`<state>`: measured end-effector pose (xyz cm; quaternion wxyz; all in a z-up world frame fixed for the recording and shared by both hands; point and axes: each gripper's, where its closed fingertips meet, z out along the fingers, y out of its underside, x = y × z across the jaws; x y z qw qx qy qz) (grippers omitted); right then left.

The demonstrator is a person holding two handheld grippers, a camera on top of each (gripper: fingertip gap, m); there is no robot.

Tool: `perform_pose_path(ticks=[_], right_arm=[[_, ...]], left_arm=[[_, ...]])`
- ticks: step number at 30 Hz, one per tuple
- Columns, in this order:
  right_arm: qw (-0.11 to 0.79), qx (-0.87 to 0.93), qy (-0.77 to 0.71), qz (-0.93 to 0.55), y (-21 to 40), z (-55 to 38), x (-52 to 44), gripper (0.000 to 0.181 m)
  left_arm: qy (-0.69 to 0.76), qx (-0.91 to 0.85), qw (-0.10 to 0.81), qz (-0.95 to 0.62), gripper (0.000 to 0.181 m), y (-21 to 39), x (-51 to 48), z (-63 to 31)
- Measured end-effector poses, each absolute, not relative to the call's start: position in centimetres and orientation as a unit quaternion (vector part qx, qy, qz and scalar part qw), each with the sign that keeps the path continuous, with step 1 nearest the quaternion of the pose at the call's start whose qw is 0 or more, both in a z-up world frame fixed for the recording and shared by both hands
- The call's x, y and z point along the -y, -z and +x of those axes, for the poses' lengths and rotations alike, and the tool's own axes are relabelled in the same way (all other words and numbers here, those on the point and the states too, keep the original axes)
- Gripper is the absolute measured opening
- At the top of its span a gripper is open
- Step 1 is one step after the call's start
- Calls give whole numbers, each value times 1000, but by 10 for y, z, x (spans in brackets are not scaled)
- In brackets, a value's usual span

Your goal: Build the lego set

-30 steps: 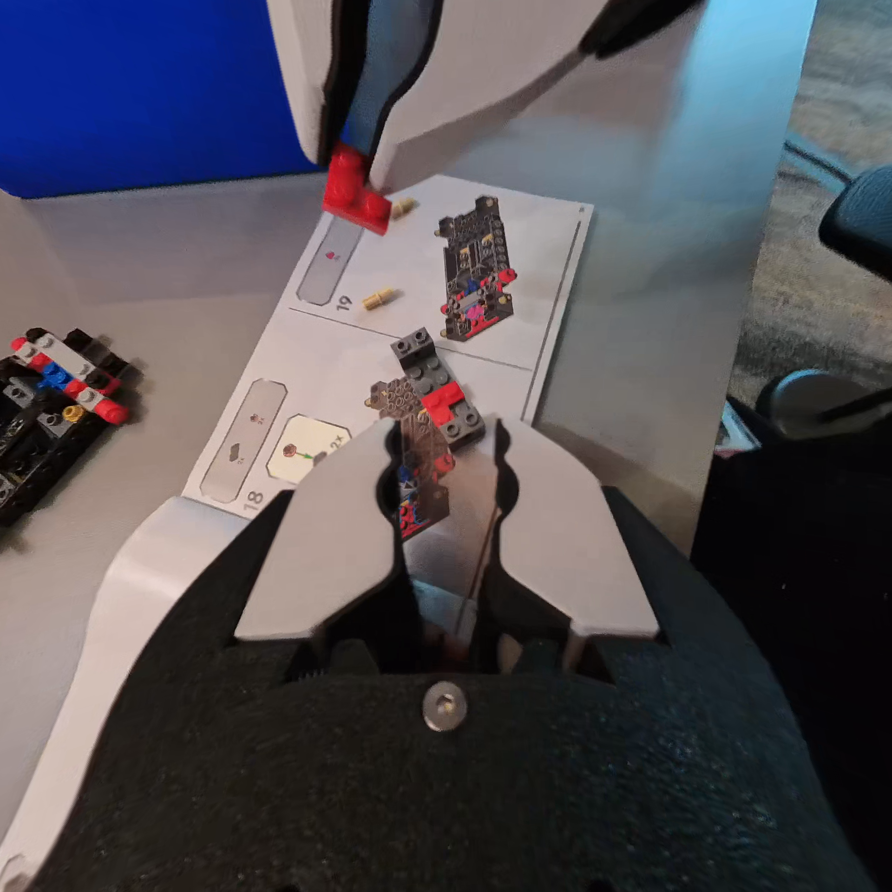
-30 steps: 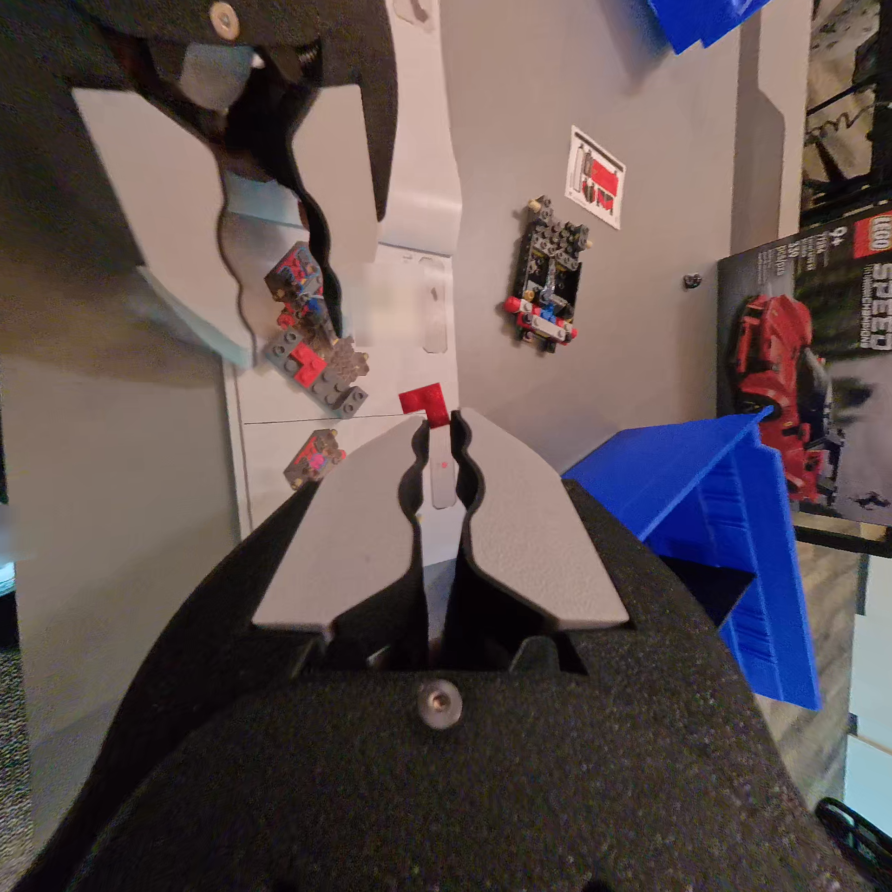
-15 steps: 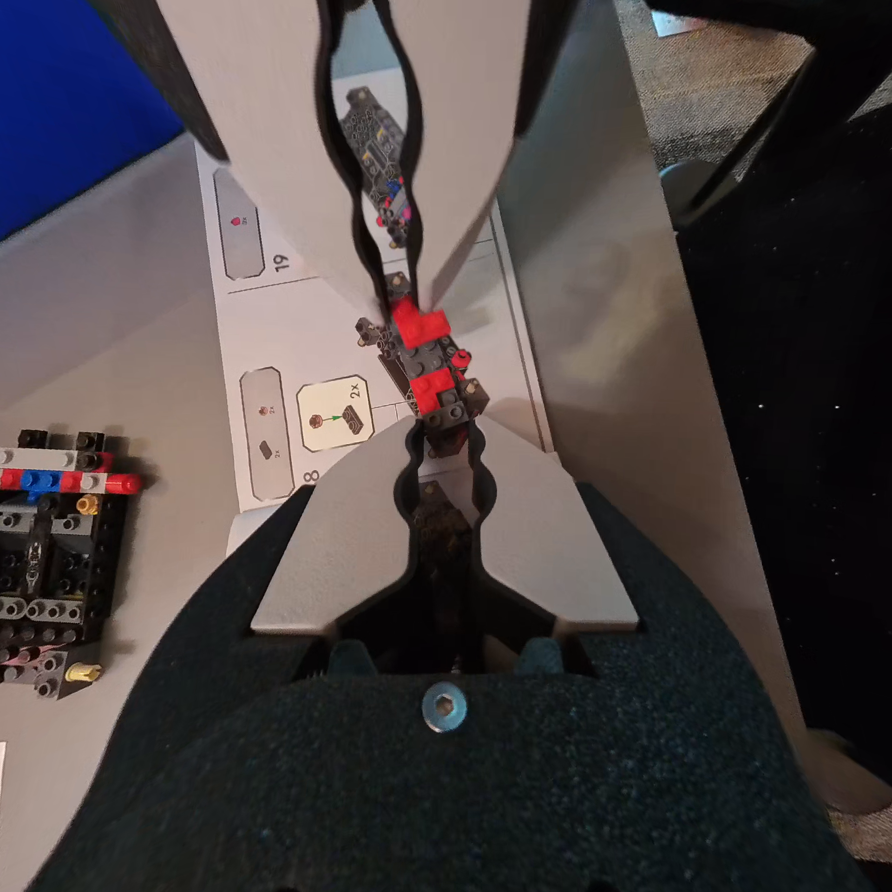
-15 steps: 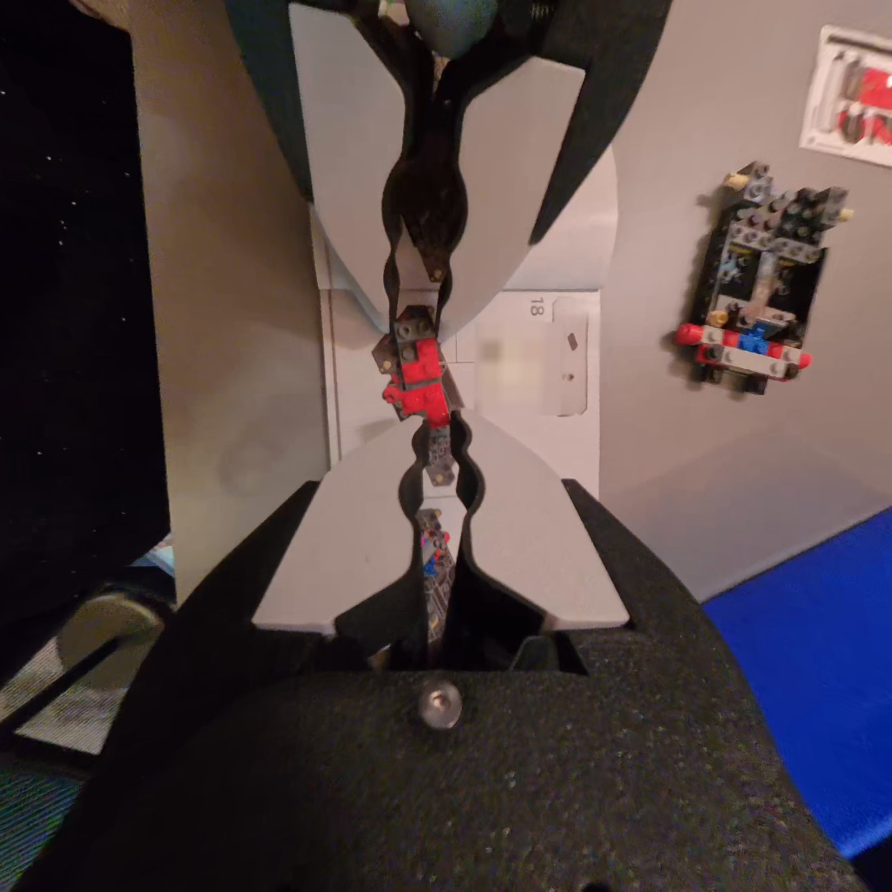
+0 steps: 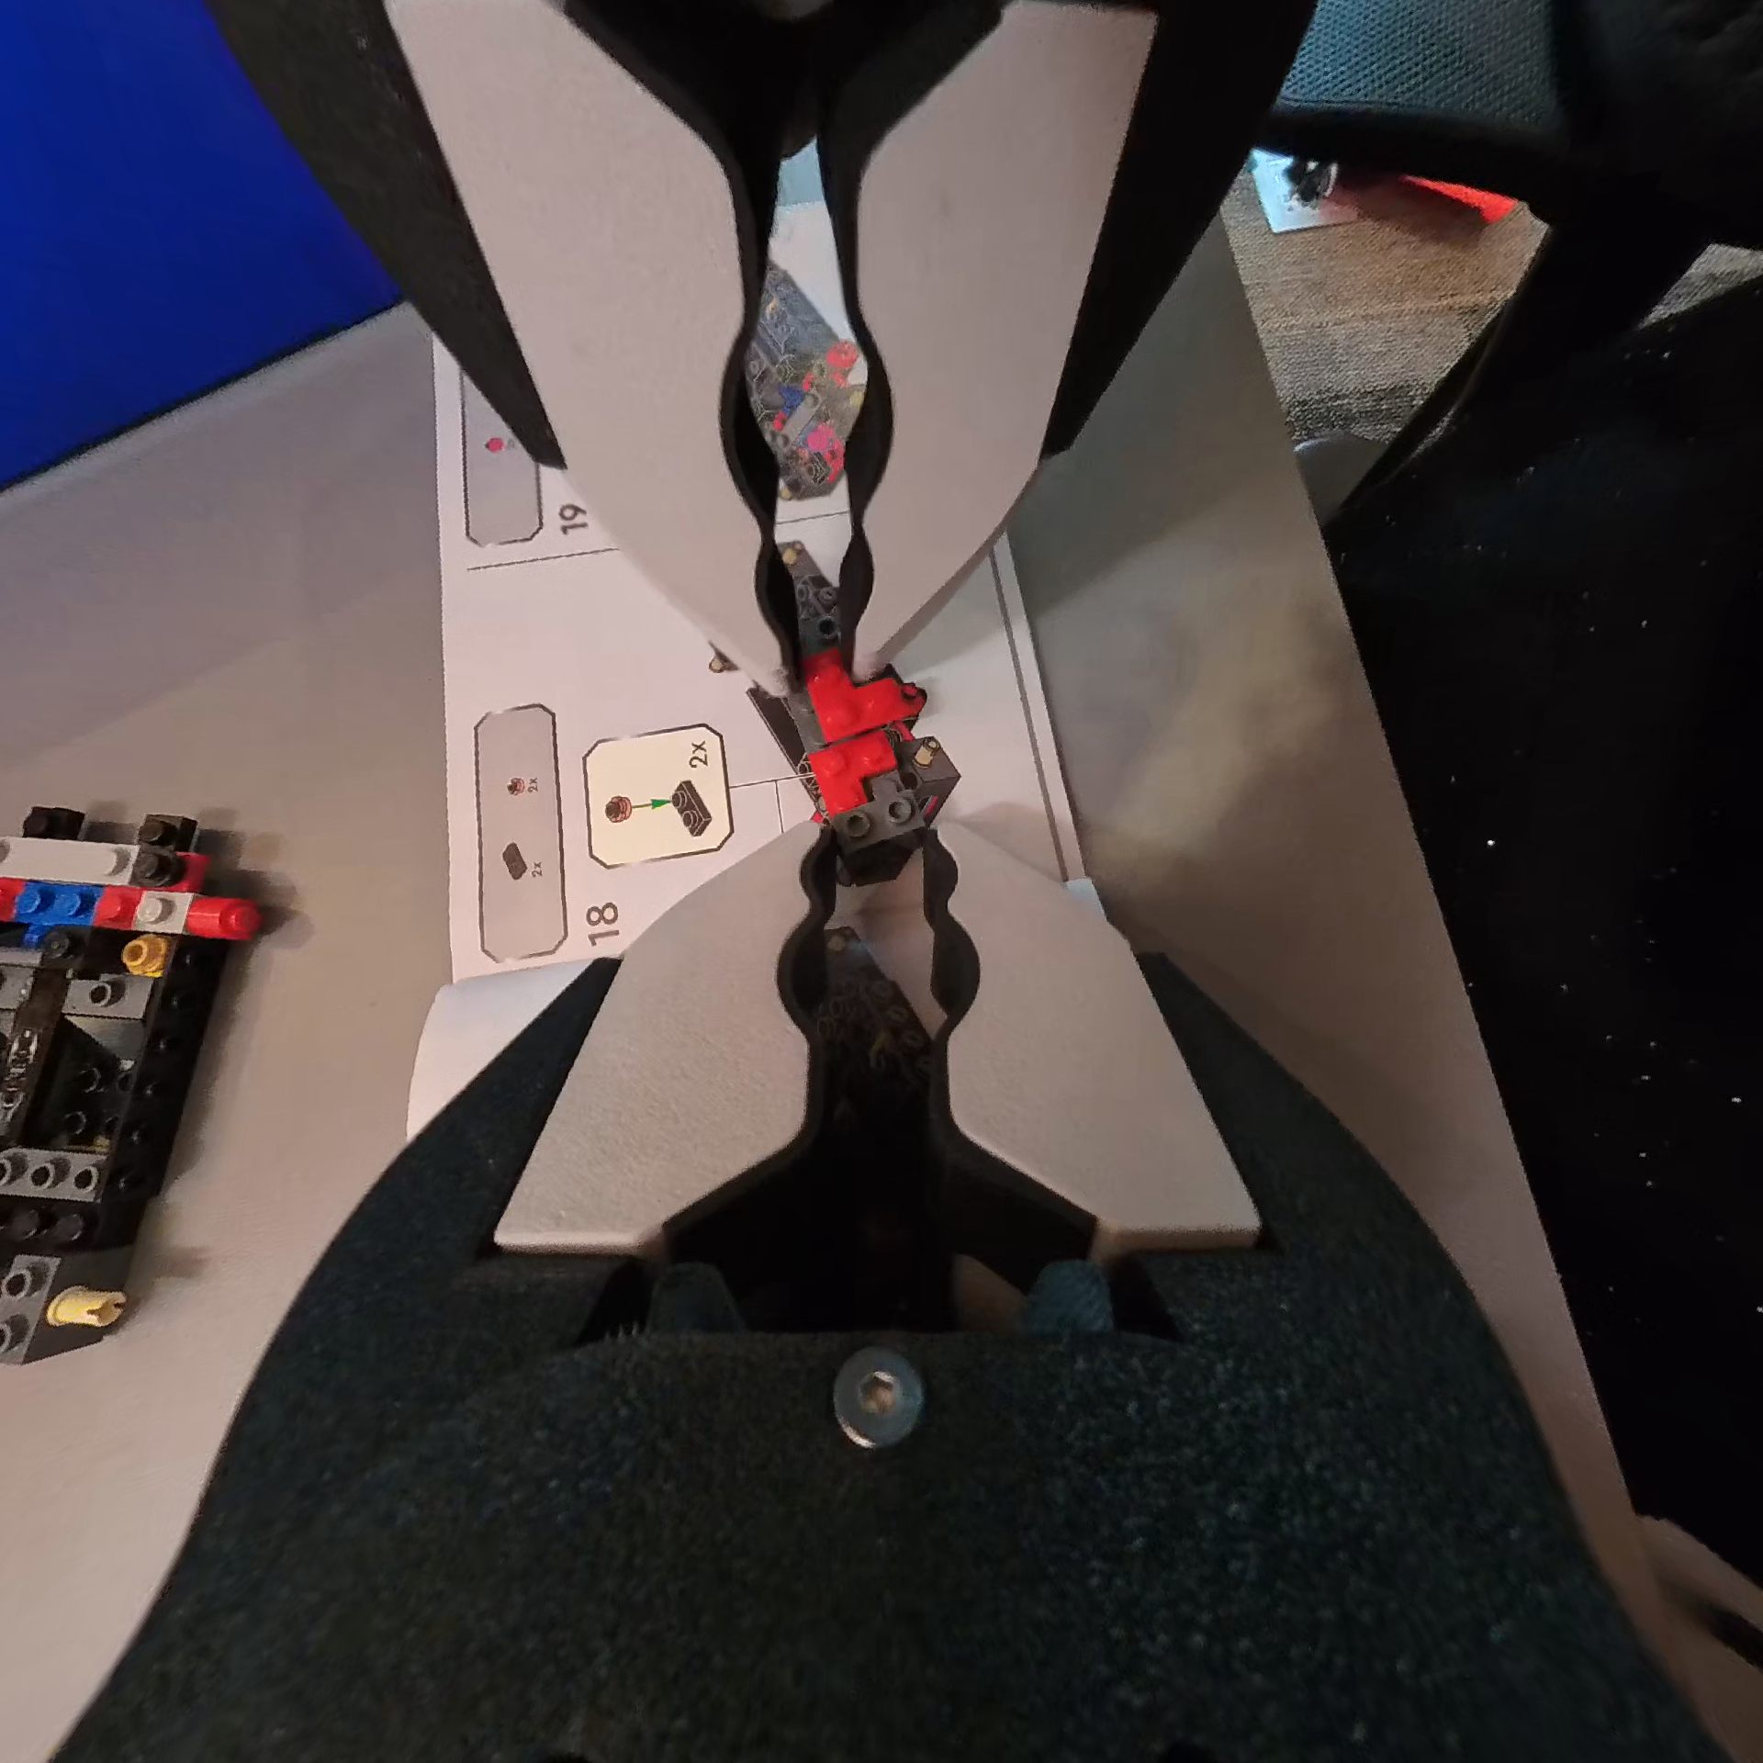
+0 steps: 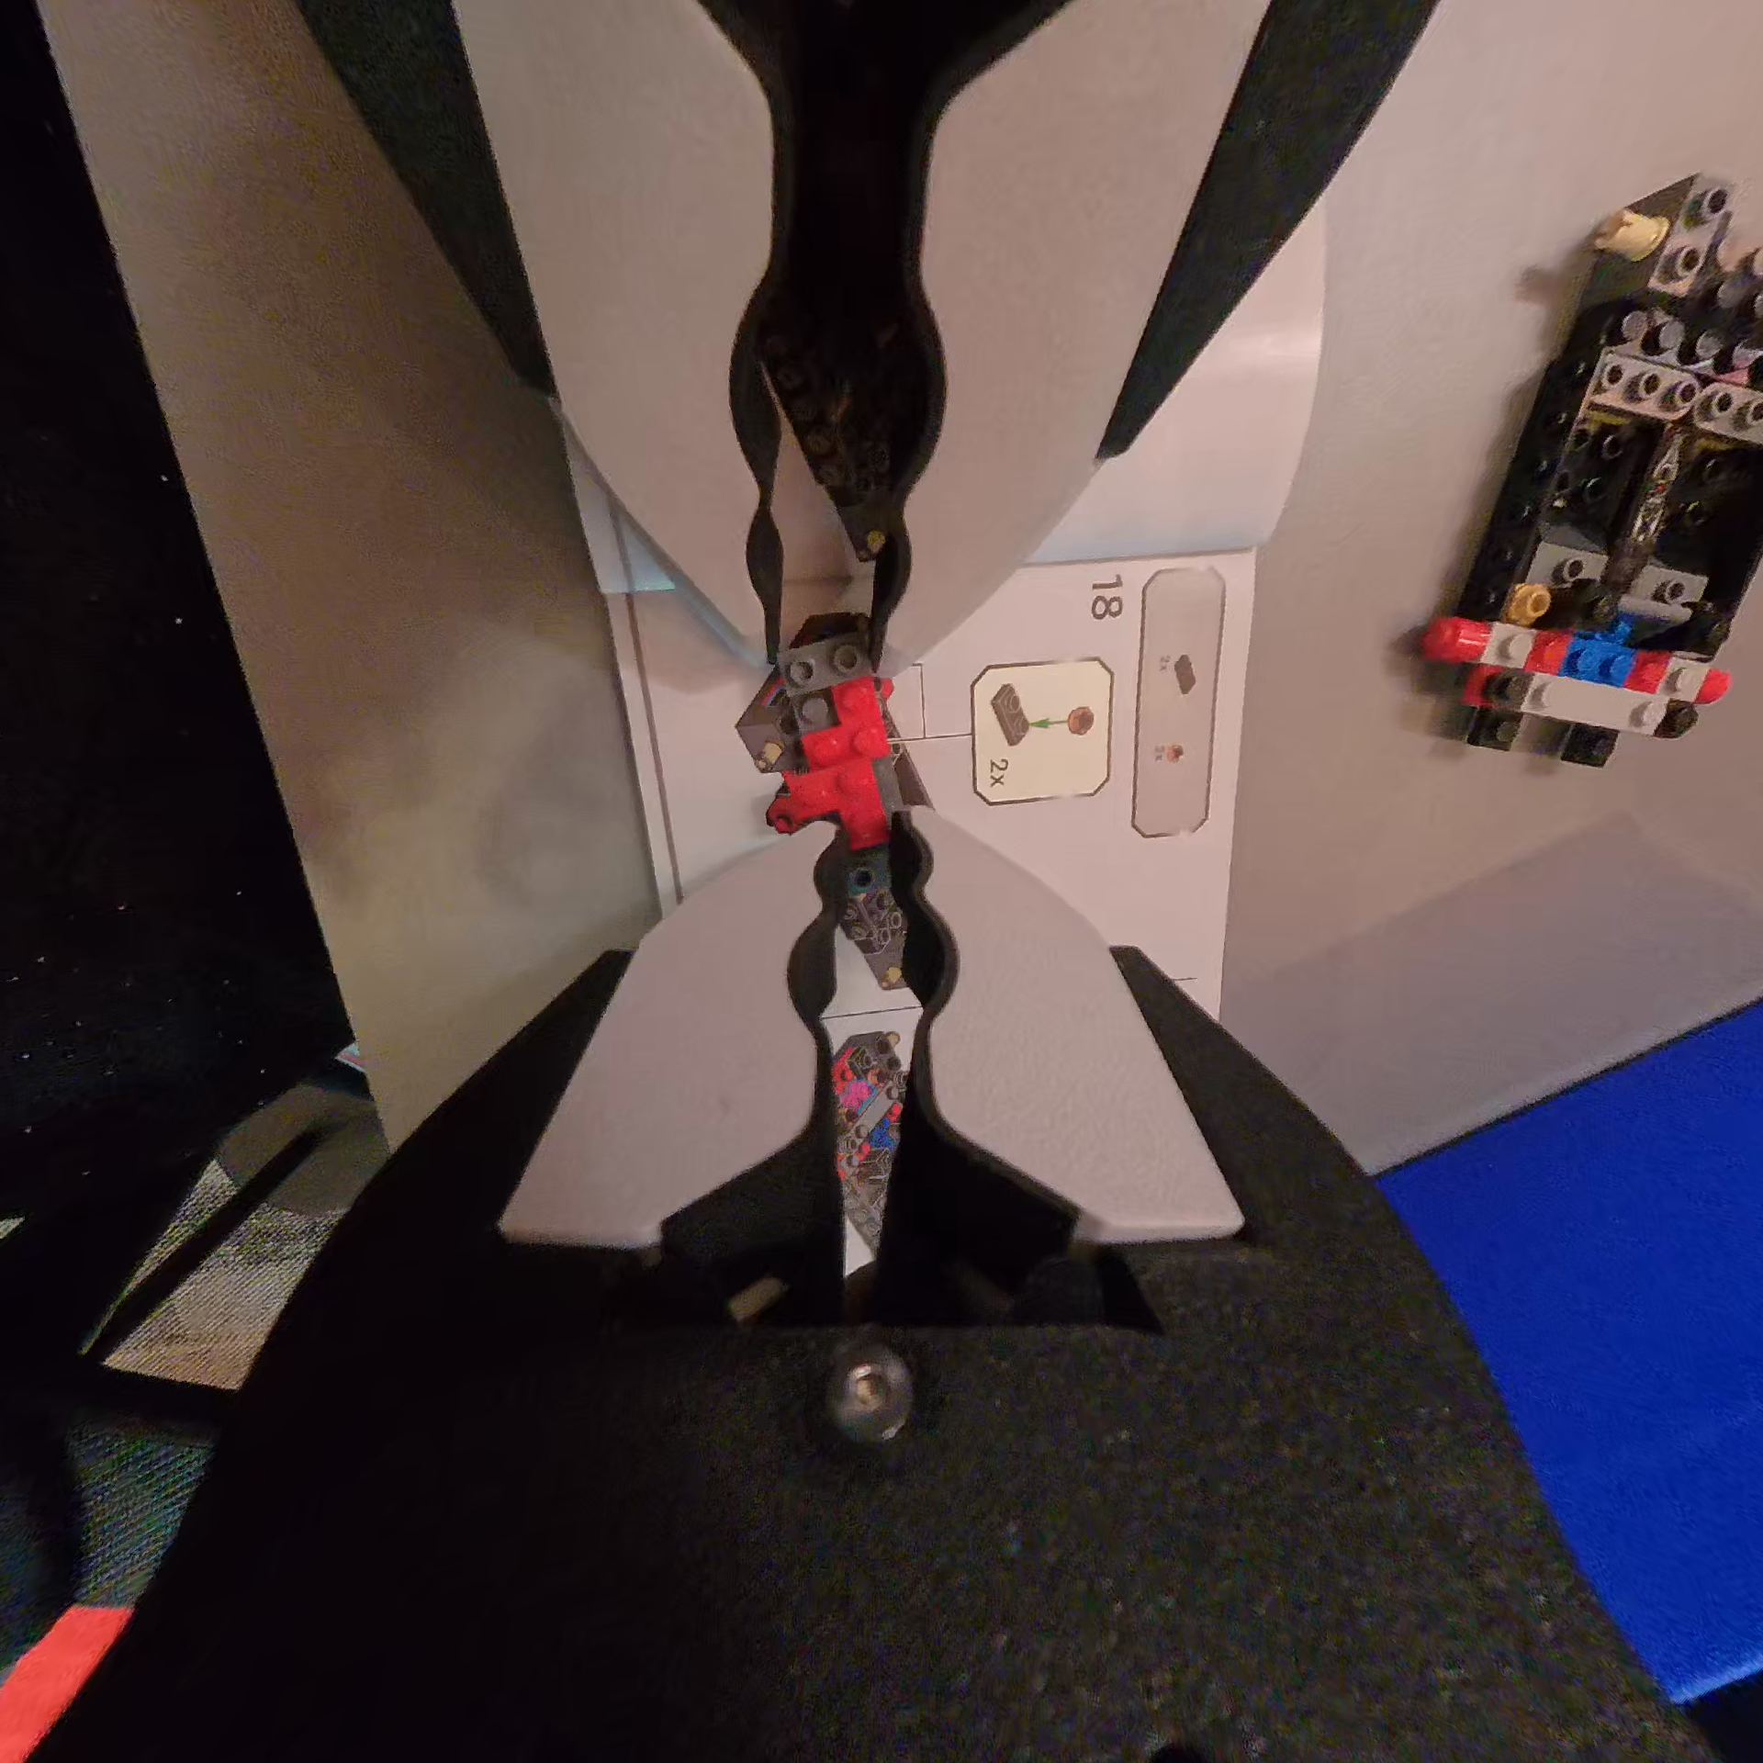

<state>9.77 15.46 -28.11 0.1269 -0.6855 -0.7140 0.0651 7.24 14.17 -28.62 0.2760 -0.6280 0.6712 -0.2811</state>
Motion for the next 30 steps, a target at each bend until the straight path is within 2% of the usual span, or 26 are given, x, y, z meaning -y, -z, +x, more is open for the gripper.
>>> perform_pose_path(ticks=[14, 23, 30], right_arm=[[138, 715, -34, -684, 284, 98, -158, 14], [144, 706, -86, -688, 274, 98, -154, 15], [156, 669, -152, -711, 277, 90, -157, 1]], left_arm=[[286, -670, 290, -621, 17, 286, -142, 73], [283, -671, 288, -622, 17, 286, -142, 74], [281, -671, 290, -622, 17, 286, -143, 74]])
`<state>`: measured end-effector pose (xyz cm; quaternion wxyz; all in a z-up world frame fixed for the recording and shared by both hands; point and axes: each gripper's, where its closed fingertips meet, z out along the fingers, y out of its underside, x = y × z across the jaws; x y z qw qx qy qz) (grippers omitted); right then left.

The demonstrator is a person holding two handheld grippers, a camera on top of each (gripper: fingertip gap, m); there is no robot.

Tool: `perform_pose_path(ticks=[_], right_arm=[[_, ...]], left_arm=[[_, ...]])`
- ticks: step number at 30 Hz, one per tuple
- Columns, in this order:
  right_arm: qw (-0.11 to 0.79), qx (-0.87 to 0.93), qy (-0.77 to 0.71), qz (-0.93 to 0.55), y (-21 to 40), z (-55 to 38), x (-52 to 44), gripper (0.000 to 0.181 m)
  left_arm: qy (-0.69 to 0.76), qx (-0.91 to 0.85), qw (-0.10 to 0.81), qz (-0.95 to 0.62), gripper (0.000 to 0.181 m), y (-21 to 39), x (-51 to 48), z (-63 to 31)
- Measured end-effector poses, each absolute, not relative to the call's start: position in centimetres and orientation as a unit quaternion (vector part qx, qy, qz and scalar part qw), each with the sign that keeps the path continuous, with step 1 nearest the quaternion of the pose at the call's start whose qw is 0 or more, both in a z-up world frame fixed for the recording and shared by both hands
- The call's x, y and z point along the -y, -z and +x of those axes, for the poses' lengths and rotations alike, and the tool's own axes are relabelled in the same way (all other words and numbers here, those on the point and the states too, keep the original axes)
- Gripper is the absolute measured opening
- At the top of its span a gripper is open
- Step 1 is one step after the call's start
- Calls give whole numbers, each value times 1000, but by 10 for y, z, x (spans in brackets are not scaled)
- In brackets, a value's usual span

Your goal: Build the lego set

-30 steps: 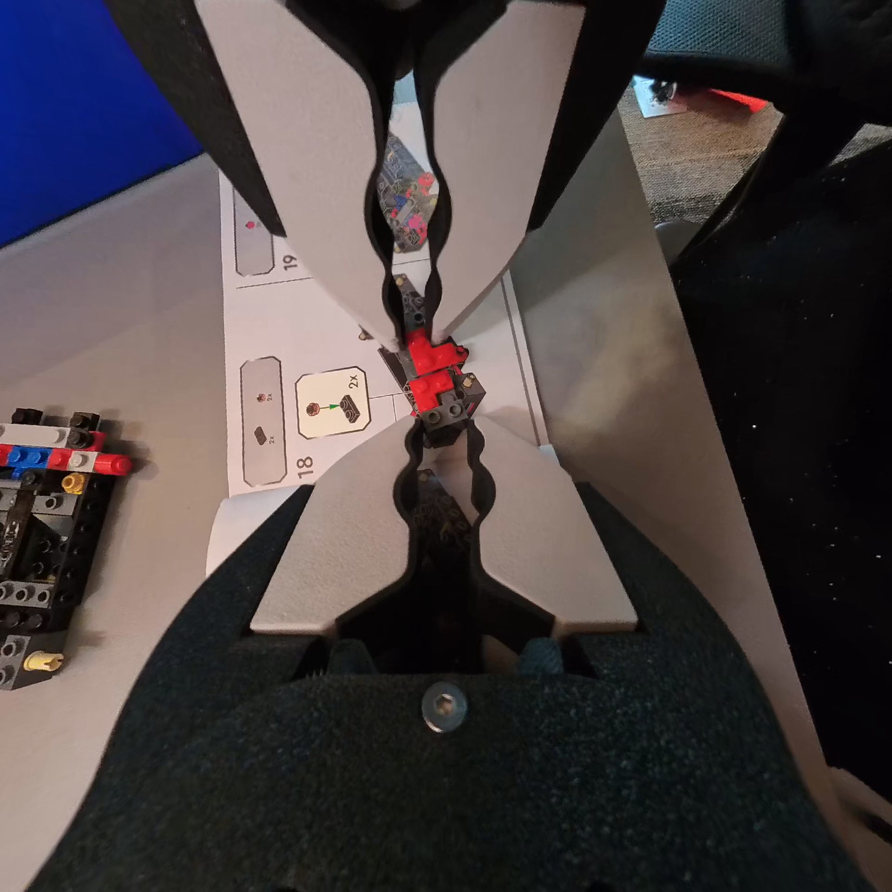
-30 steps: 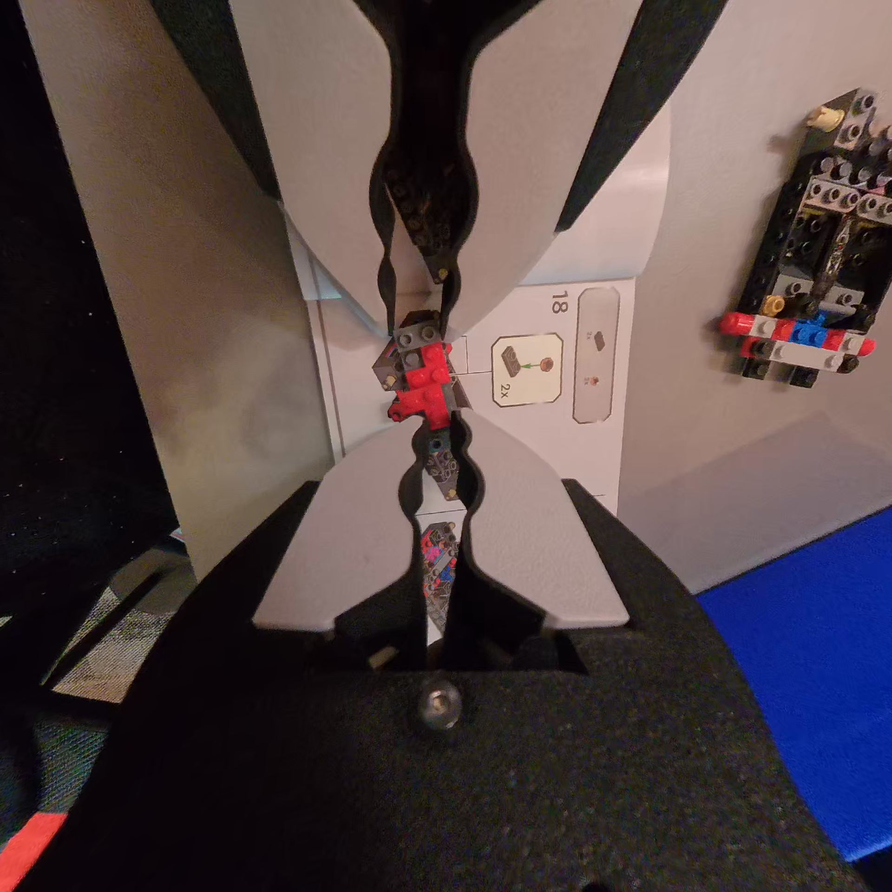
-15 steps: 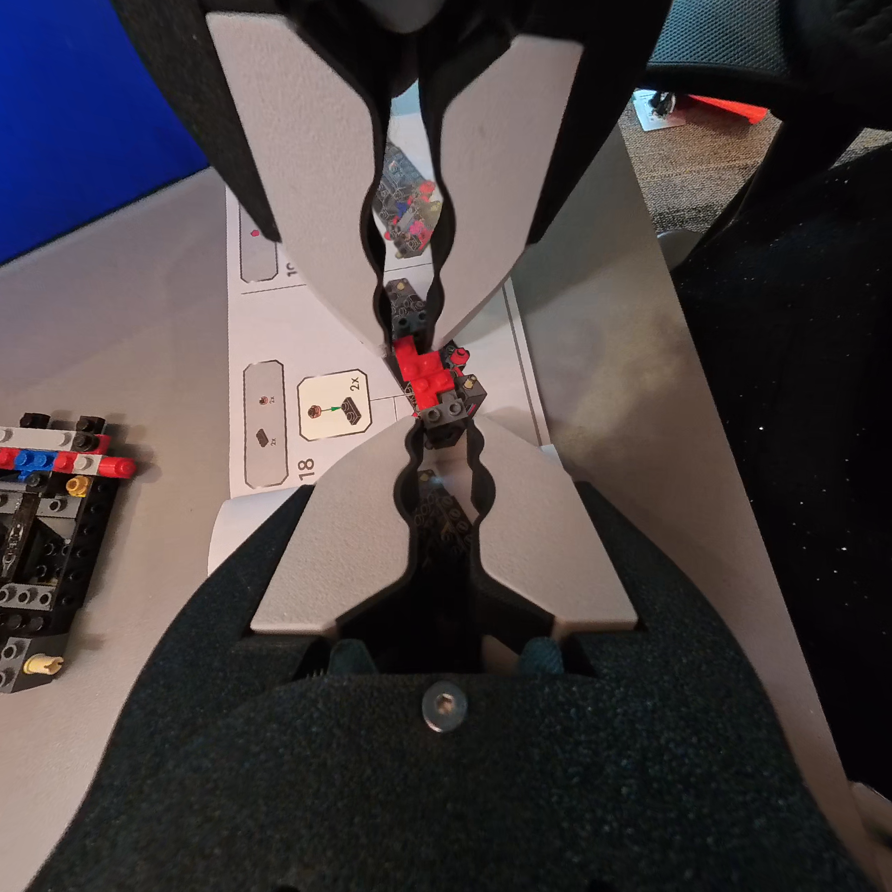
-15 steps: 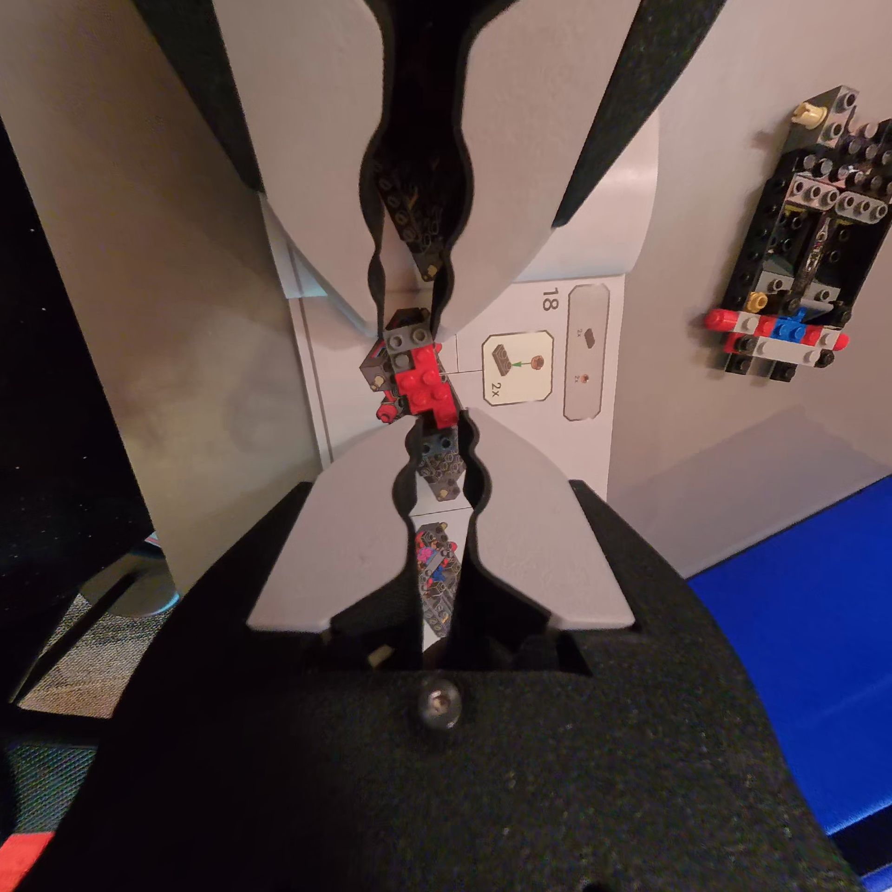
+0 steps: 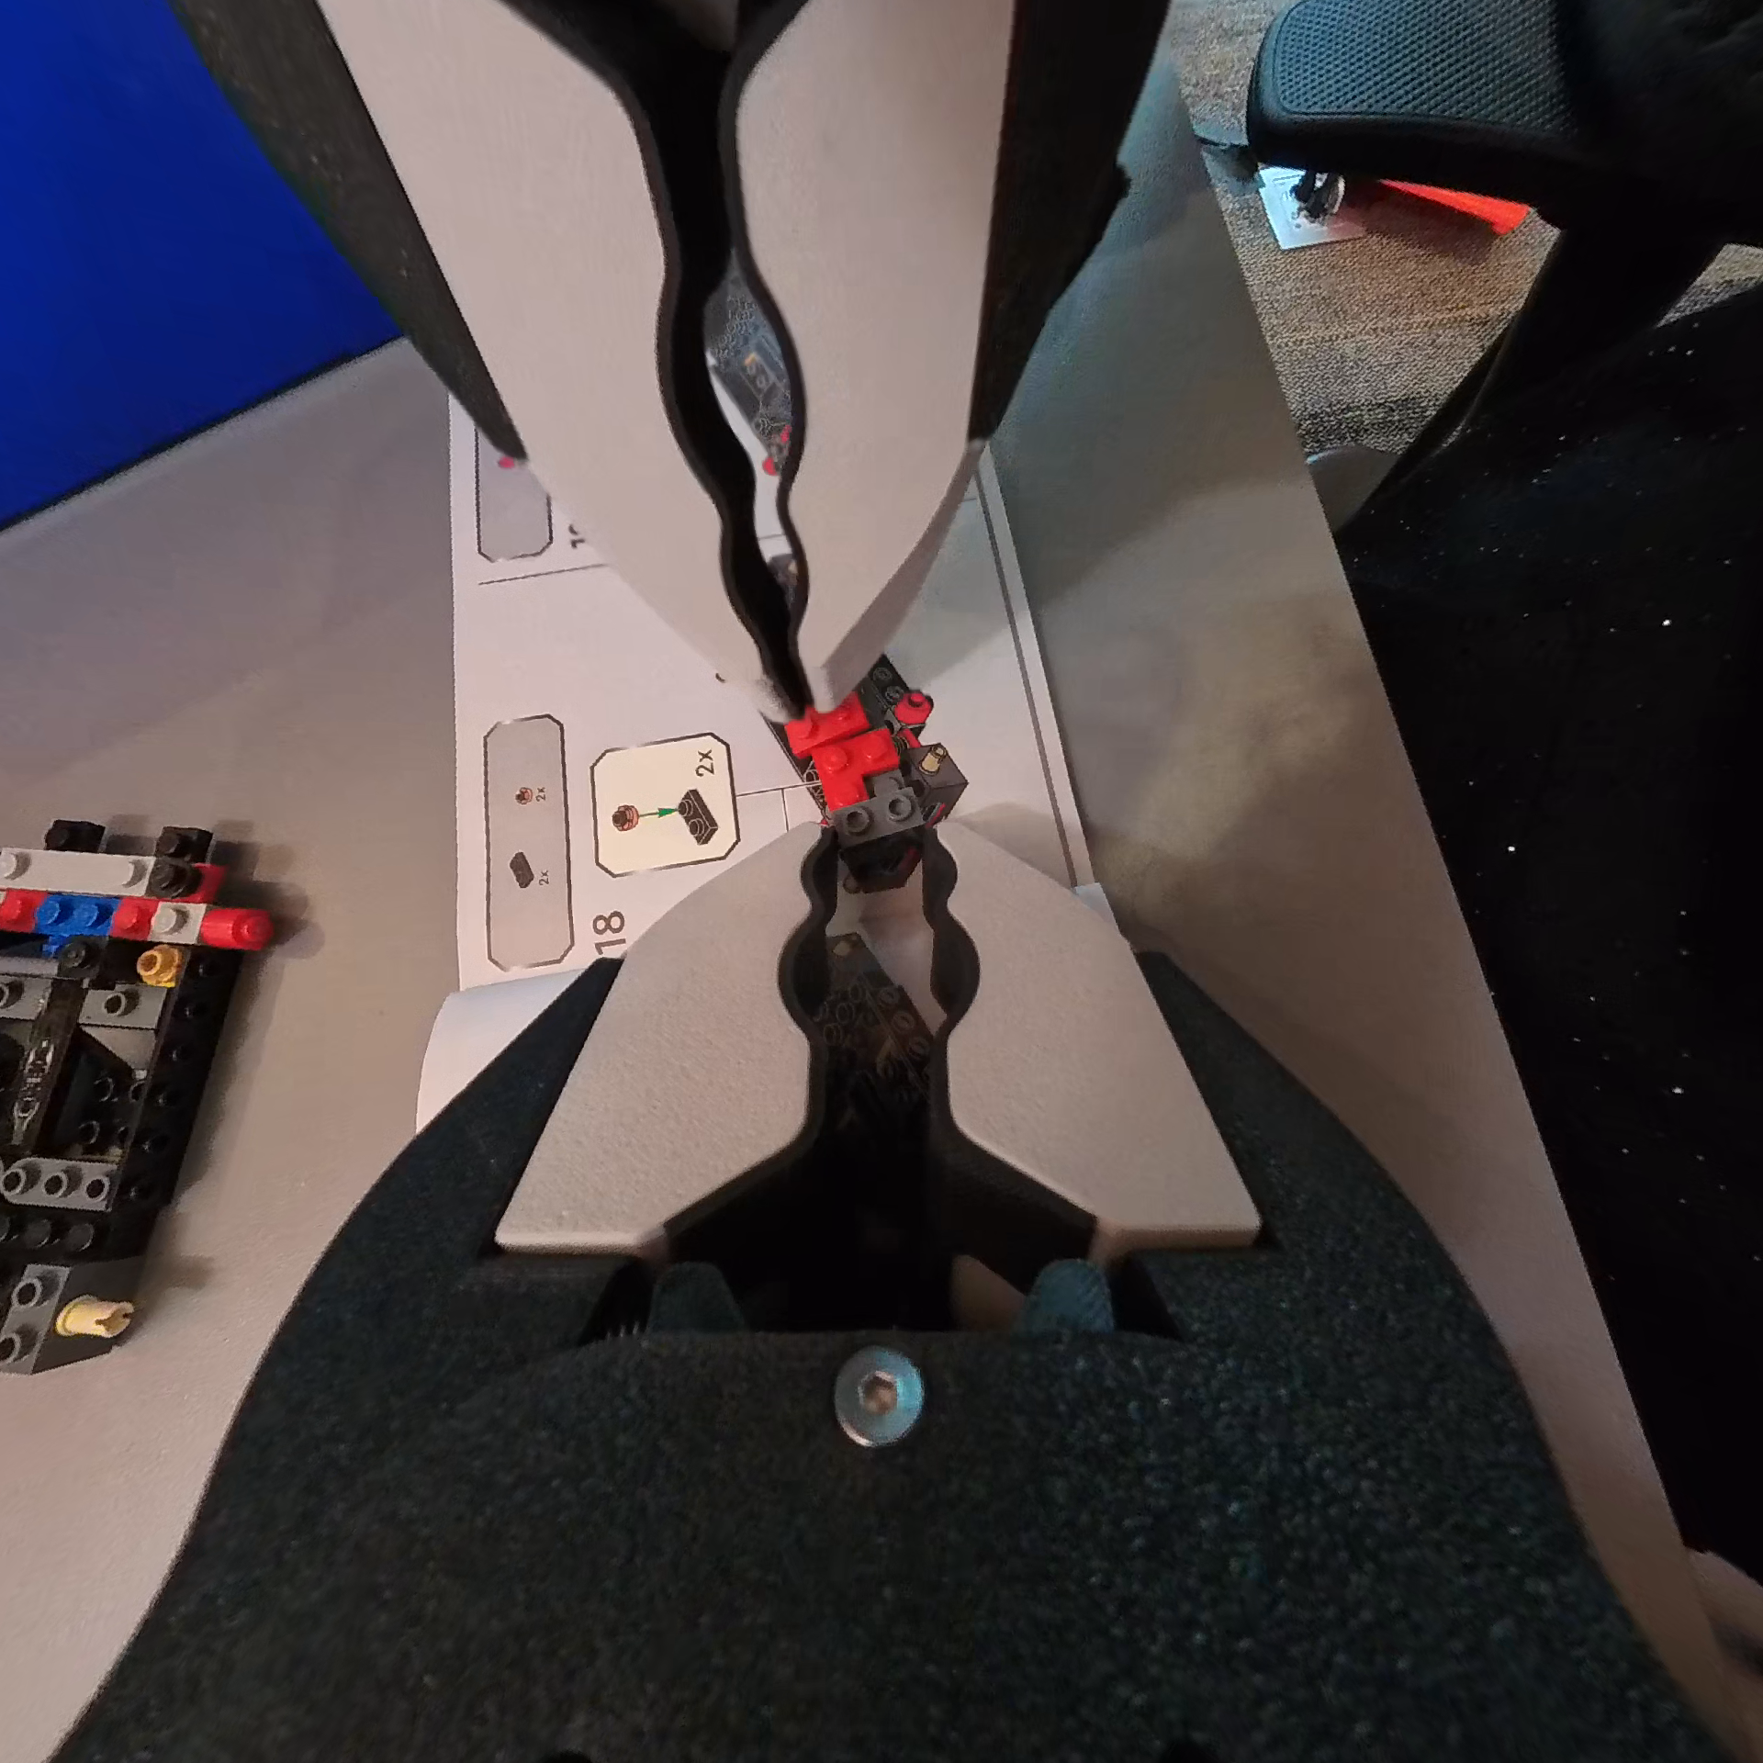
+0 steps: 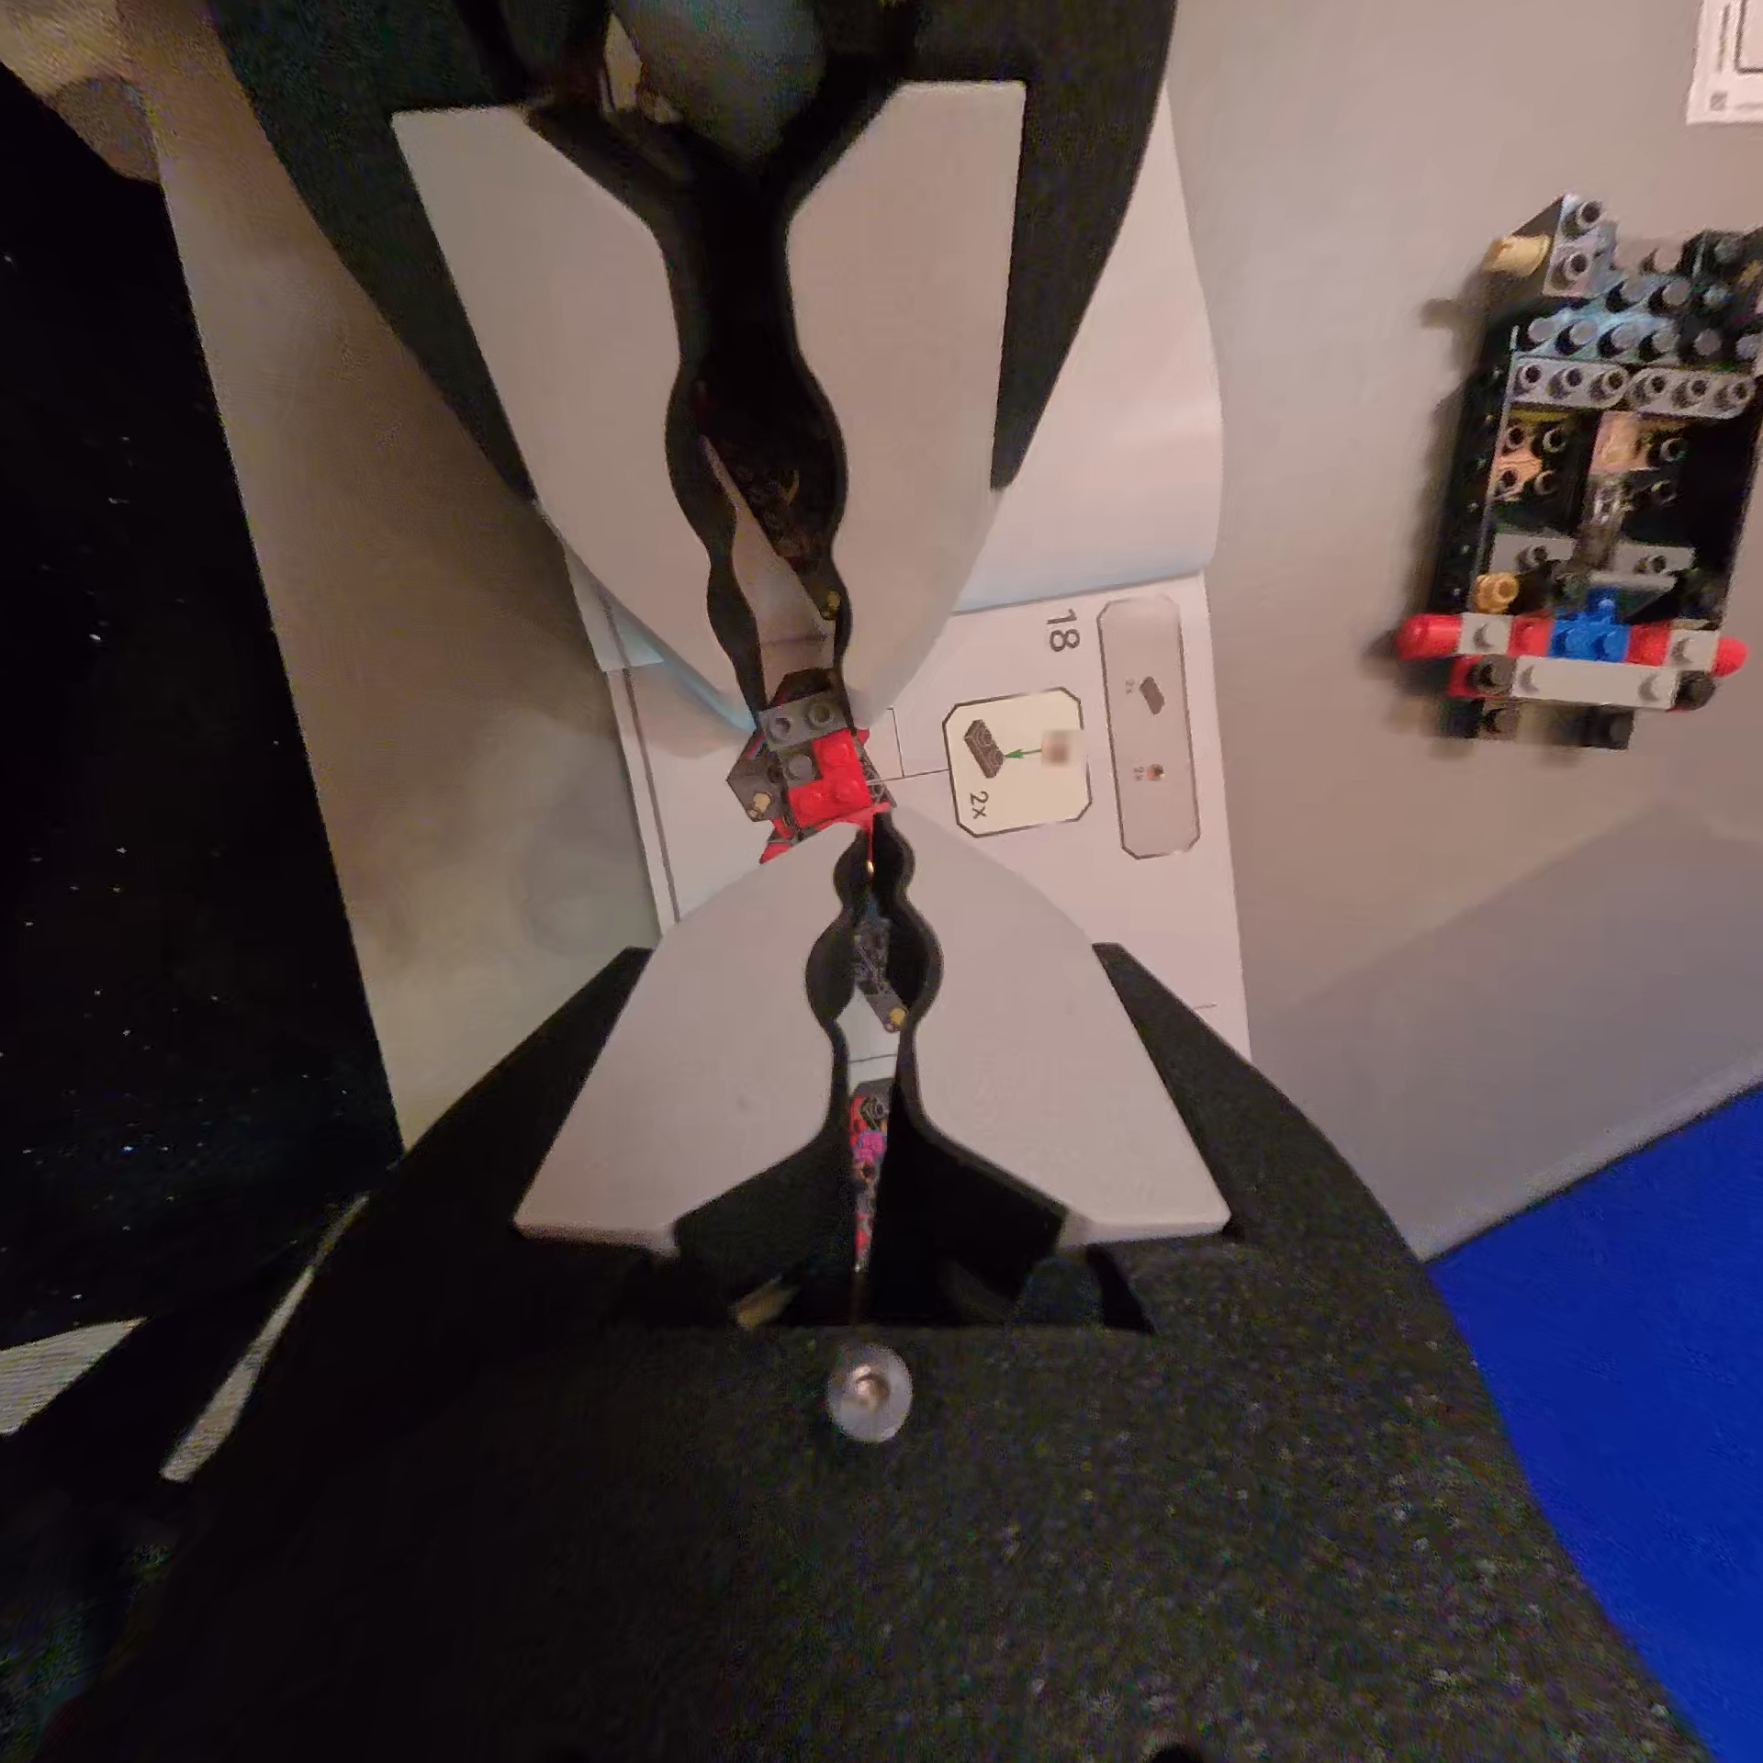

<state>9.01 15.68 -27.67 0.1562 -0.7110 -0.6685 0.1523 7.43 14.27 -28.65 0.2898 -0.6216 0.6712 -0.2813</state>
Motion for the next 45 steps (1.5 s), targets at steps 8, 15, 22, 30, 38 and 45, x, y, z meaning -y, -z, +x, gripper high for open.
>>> perform_pose_path(ticks=[8, 15, 22, 30, 38, 45], right_arm=[[140, 677, -138, -709, 283, 93, -154, 0], [151, 682, -121, -705, 283, 93, -154, 0], [162, 696, -50, -698, 285, 94, -155, 0], [186, 686, -65, -700, 285, 90, -156, 0], [252, 631, -228, -698, 260, 99, -152, 35], [253, 645, -237, -681, 287, 94, -156, 19]], left_arm=[[282, -670, 289, -622, 17, 287, -143, 74], [287, -667, 288, -625, 17, 287, -143, 74], [290, -665, 286, -626, 17, 287, -142, 74], [286, -666, 287, -626, 17, 287, -144, 71], [282, -672, 302, -615, 17, 287, -144, 72], [275, -675, 311, -610, 17, 287, -145, 73]])
